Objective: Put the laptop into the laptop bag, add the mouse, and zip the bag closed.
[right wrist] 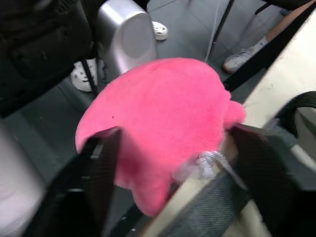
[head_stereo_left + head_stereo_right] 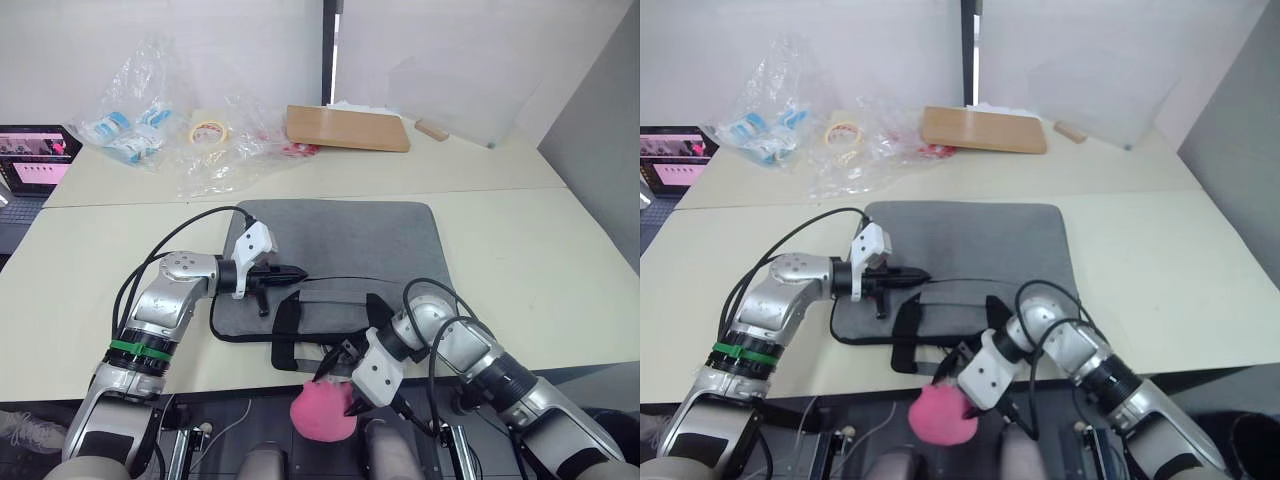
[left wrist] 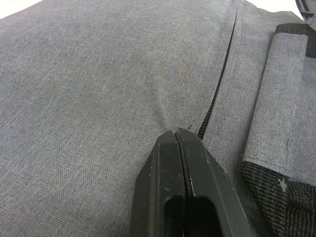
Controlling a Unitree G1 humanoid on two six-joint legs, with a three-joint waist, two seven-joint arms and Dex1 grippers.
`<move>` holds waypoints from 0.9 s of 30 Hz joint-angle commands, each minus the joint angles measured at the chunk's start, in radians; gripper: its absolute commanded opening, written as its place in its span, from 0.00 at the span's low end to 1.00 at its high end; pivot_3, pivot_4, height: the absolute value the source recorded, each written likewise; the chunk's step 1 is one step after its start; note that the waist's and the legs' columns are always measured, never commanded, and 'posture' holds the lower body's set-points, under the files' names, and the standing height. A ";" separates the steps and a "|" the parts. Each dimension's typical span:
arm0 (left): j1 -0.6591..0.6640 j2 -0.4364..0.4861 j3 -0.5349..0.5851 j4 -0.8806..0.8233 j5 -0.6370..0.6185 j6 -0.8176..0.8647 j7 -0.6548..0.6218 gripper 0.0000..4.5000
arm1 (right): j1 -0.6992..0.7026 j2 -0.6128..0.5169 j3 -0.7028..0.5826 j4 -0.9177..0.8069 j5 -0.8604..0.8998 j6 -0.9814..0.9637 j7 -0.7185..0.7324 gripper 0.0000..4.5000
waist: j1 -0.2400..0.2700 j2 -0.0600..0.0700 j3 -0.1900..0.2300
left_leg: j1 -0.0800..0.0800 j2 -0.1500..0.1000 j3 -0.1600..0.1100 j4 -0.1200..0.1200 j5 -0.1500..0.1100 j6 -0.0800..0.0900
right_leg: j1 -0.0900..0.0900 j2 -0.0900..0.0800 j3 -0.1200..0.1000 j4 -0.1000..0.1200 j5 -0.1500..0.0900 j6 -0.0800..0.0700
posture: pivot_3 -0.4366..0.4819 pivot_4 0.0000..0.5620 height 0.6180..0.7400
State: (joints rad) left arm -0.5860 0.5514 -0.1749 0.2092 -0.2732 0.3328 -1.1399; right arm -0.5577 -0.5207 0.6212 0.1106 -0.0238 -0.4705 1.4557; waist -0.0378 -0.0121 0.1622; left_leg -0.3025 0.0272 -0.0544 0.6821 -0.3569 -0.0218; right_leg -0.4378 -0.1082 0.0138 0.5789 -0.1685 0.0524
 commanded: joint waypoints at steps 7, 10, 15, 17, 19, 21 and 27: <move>0.015 0.003 -0.030 0.005 0.036 0.009 -0.002 0.00 | -0.017 -0.041 -0.051 -0.114 0.113 0.084 0.029 0.01 | 0.001 0.000 0.000 | 0.000 0.000 0.000 0.001 0.000 0.000 | 0.000 0.000 0.000 0.000 0.000 0.000 | 0.48 0.27 1.00; 0.017 -0.003 -0.033 0.010 0.043 0.004 0.006 0.00 | -0.012 -0.078 -0.063 -0.183 0.155 0.147 0.046 0.01 | 0.002 0.000 0.000 | 0.000 0.000 0.000 0.001 0.000 0.000 | 0.000 0.000 0.000 0.001 0.000 0.000 | 0.48 0.27 1.00; 0.027 -0.010 -0.056 0.016 0.071 -0.017 0.020 0.00 | -0.002 -0.145 -0.101 -0.289 0.222 0.251 0.069 0.01 | 0.009 0.000 0.000 | 0.000 0.000 0.000 0.002 0.000 0.000 | 0.001 0.000 0.000 0.001 0.000 0.000 | 0.48 0.27 1.00; 0.037 -0.006 -0.073 0.020 0.091 -0.027 0.023 0.00 | 0.005 -0.179 -0.112 -0.325 0.241 0.278 0.081 0.01 | 0.015 0.000 0.000 | 0.000 0.000 0.000 0.002 0.000 0.000 | 0.001 0.000 0.000 0.000 0.000 0.000 | 0.48 0.27 1.00; 0.046 -0.002 -0.086 0.023 0.105 -0.031 0.022 0.00 | 0.008 -0.207 -0.121 -0.349 0.249 0.297 0.092 0.01 | 0.020 0.000 -0.001 | 0.000 0.000 0.000 0.002 0.000 0.001 | 0.002 0.000 0.000 0.000 0.000 0.000 | 0.48 0.27 1.00; 0.052 -0.003 -0.095 0.028 0.119 -0.042 0.026 0.00 | 0.007 -0.232 -0.129 -0.363 0.251 0.315 0.101 0.01 | 0.021 0.000 -0.001 | 0.000 0.000 0.000 0.002 -0.001 0.002 | 0.003 0.000 0.000 0.000 0.000 0.000 | 0.48 0.27 1.00; 0.063 -0.023 -0.097 0.086 0.148 -0.107 0.048 0.00 | 0.016 -0.308 -0.158 -0.321 0.239 0.289 0.135 0.01 | 0.027 0.000 -0.002 | 0.004 0.000 0.000 0.002 -0.006 0.011 | 0.013 0.000 0.000 -0.001 0.000 0.000 | 0.48 0.27 1.00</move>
State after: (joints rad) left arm -0.5677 0.5198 -0.2161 0.2169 -0.1924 0.2194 -1.0895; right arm -0.5496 -0.8076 0.4913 -0.2056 0.2000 -0.1619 1.5418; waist -0.0112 -0.0121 0.1606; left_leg -0.2974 0.0272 -0.0544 0.6844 -0.3629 -0.0112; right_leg -0.4239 -0.1083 0.0137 0.5774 -0.1685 0.0523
